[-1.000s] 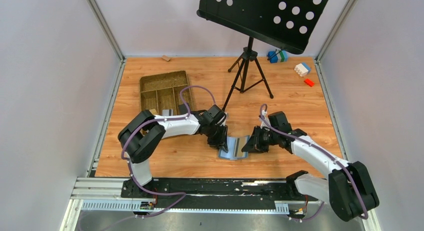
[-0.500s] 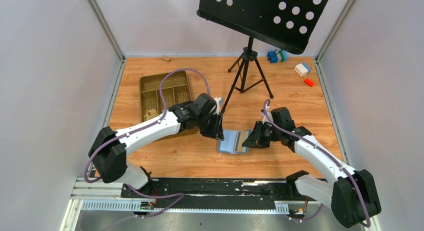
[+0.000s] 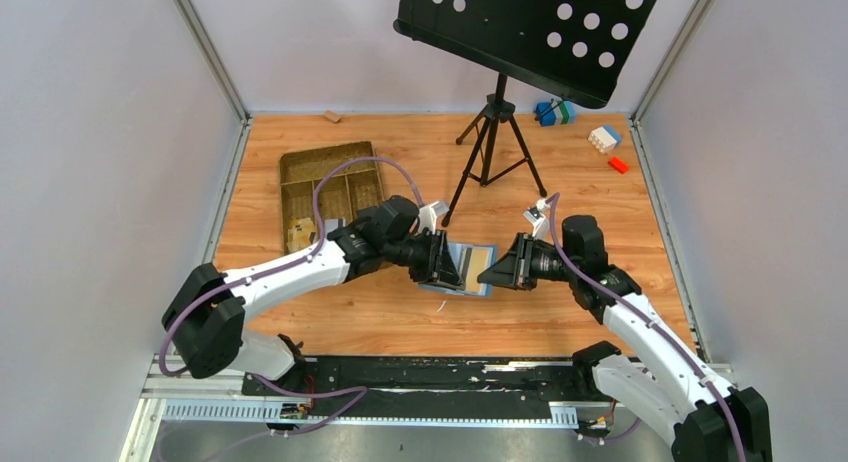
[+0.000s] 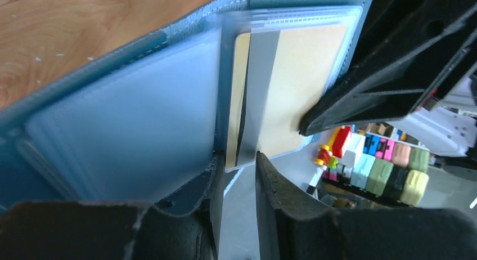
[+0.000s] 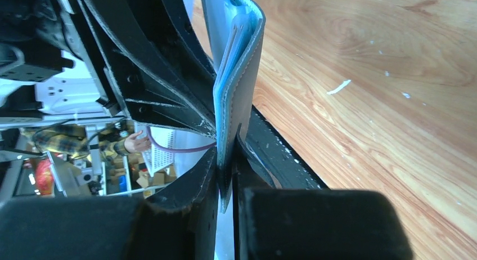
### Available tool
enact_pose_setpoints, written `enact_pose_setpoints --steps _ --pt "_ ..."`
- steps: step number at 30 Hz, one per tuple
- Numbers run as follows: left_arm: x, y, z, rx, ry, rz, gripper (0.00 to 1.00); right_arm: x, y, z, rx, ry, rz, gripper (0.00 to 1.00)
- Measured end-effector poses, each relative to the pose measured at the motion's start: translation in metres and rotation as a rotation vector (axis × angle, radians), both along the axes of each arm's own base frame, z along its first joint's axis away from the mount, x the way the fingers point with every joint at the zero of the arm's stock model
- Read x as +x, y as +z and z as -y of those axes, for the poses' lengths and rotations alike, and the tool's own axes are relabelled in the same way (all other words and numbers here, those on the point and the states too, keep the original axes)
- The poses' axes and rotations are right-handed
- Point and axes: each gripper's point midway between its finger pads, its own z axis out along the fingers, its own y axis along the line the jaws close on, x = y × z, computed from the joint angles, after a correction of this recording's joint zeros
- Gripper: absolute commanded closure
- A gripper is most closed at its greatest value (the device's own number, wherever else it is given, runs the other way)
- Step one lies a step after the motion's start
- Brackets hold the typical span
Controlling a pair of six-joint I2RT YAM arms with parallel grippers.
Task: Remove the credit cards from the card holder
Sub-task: Remove the credit card from the card holder.
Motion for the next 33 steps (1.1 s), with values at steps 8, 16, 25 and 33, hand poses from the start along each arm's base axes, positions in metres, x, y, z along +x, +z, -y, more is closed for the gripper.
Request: enact_pose_setpoints --steps 8,16,25,33 --pt "-0.004 0.017 -0.005 -0.085 0.027 -0.037 0.59 -0.005 0.013 -0.004 0.089 0.021 0.004 1.00" --pt "-0.001 0.039 -0.009 -0.193 0.053 -0.021 0.67 -0.011 0.027 -0.007 0.142 0.061 0.021 1.00" --pt "-0.005 0.043 -0.008 -0.273 0.058 -0.097 0.76 -0.016 0.039 -0.009 0.197 0.102 0.037 1.00" --pt "-0.002 0.051 -0.005 -0.344 0.068 -0.151 0.87 -0.015 0.046 -0.009 0.221 0.116 0.070 0.99"
